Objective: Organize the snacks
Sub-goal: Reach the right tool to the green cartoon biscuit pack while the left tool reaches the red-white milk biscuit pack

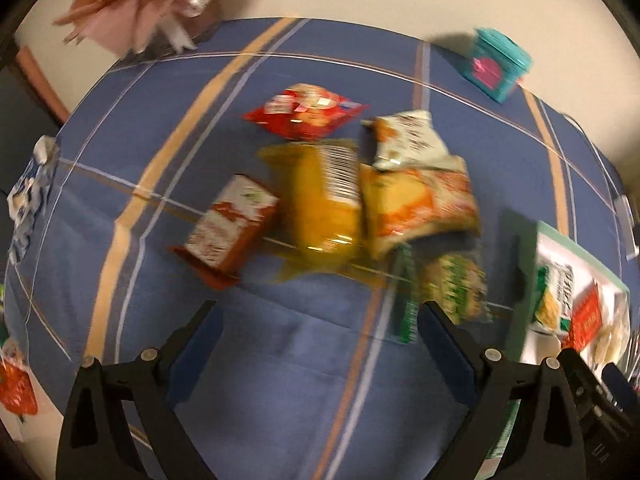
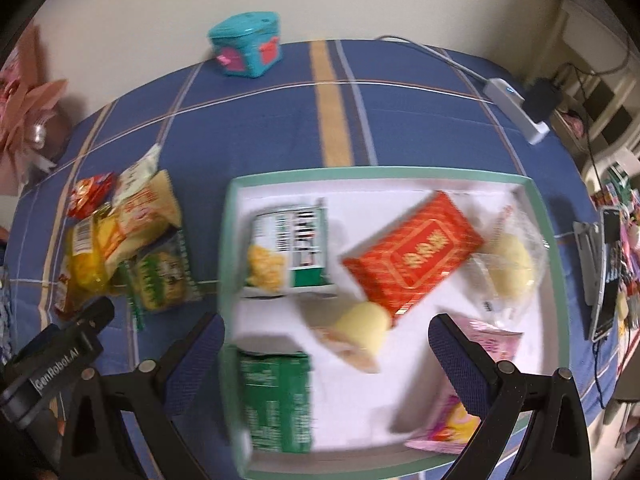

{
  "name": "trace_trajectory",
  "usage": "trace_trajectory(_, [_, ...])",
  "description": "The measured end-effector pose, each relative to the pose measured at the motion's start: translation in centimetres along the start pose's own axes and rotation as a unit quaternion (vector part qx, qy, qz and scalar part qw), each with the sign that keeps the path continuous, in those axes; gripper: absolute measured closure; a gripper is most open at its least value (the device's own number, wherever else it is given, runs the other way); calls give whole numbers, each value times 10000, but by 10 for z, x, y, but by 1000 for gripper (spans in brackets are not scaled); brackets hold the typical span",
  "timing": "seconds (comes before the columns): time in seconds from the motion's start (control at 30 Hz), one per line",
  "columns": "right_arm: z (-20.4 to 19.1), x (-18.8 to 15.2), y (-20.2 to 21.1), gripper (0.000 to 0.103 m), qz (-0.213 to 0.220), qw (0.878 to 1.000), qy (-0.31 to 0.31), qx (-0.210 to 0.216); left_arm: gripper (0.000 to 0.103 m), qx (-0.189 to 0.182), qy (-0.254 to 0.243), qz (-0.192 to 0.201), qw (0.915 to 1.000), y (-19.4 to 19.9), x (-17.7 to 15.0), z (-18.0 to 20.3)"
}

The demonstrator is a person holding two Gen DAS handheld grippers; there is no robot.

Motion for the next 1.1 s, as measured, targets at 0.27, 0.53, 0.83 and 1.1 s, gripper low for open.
trace_trajectory(0.27, [-58, -8, -2, 0, 58, 9989, 336, 307, 6, 127, 519, -22, 9986, -4, 11, -56])
trace_trajectory(0.53, [-109, -17, -4, 0, 86, 9955, 689, 642, 6, 188, 787, 38, 9967, 3, 14, -84])
trace_trajectory(0.83, [-137, -20, -11, 0, 84, 9921, 878, 889, 5, 28, 444, -62, 9990, -11, 25, -73])
trace_trajectory(1.1, [-145, -21, -25, 0, 26, 9904, 1027, 929, 6, -1, 280, -88, 9996, -26, 32, -65])
Point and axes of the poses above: each gripper's, at about its wrist camera, not at the fingertips, and y roughly against the way its jaws point, z to its right, x to its top, the point moved 8 cm from there along -y, roughly the way its jaws point, and after that the axes turned 9 degrees about z, right-handed, at the moved point
